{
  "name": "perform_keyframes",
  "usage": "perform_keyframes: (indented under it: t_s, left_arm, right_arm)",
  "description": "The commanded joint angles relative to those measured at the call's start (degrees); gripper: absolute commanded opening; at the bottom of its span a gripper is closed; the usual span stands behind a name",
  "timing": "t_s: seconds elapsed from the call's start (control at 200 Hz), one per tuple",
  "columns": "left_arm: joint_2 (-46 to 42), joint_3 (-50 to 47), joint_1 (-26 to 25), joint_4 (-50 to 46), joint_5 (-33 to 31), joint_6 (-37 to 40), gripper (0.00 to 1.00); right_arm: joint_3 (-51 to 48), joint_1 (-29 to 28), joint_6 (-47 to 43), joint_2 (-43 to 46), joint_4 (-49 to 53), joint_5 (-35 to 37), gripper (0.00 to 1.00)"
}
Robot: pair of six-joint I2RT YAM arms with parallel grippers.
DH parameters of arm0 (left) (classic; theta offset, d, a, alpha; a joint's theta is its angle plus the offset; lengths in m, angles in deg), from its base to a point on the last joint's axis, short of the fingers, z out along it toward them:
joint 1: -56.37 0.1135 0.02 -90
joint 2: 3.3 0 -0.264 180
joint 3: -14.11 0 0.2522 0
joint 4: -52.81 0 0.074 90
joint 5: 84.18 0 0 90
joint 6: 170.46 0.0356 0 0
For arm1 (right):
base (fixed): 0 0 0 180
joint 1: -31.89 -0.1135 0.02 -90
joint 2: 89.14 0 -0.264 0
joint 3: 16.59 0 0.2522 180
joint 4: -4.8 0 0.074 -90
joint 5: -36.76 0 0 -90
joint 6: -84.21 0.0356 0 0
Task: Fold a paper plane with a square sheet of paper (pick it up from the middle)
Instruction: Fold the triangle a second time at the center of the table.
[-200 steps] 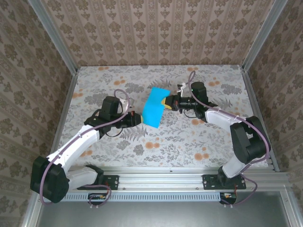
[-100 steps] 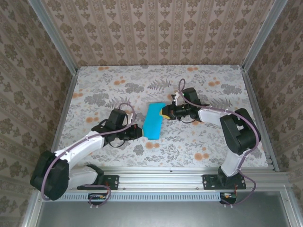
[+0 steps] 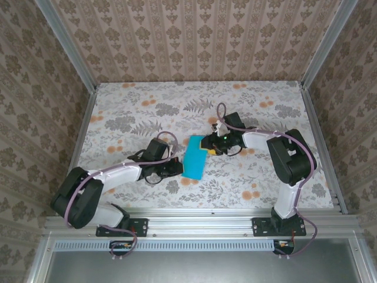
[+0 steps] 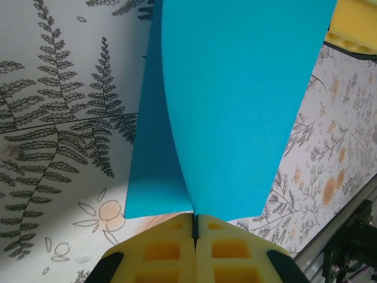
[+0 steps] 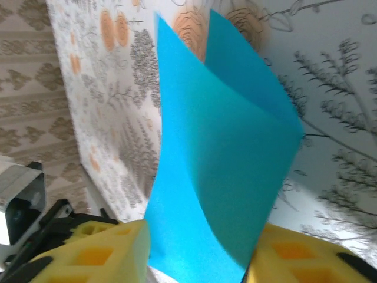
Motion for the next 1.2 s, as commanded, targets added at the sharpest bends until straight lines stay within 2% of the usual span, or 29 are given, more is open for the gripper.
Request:
perform_keyframes:
  t_s: [0.0,0.25,0.37,0.535,0.84,0.985,1.195]
  left_arm:
    - [1.9,1.9,-1.1,3.0,-1.4,-2.9,0.00]
    - [2.6,2.2,-2.7,2.8,-4.0,-4.4,0.00]
    - [2.7,2.4,-3.9,2.4,-5.2,-4.8,0.00]
    - [3.7,2.7,-5.5,3.2,-6.0,-5.8,0.00]
    - [5.7,2.7,-8.1,6.9,-6.6,-8.3,0.00]
    - [6.4,3.5,-8.5,6.9,-7.1,-8.5,0.00]
    - [8.7,5.1,-8.7,8.2,-5.5,-8.9,0.00]
  right_arm:
    - [2.4,0.6,-6.9,2.2,9.9,7.2,0.49]
    - [2.8,3.5,-14.4,7.3,20.7,18.6,0.58]
    - [2.4,3.9,-14.4,10.3,21.5,19.8,0.58]
    - [0.5,0.8,-10.9,10.6,17.4,14.9,0.53]
    - [3.1,-2.0,-10.0,2.6,14.5,16.5,0.35]
    - [5.7,-2.1,-11.3,-1.0,15.4,17.6,0.30]
    - [8.6,-3.1,-13.6,-4.6,17.4,18.3,0.29]
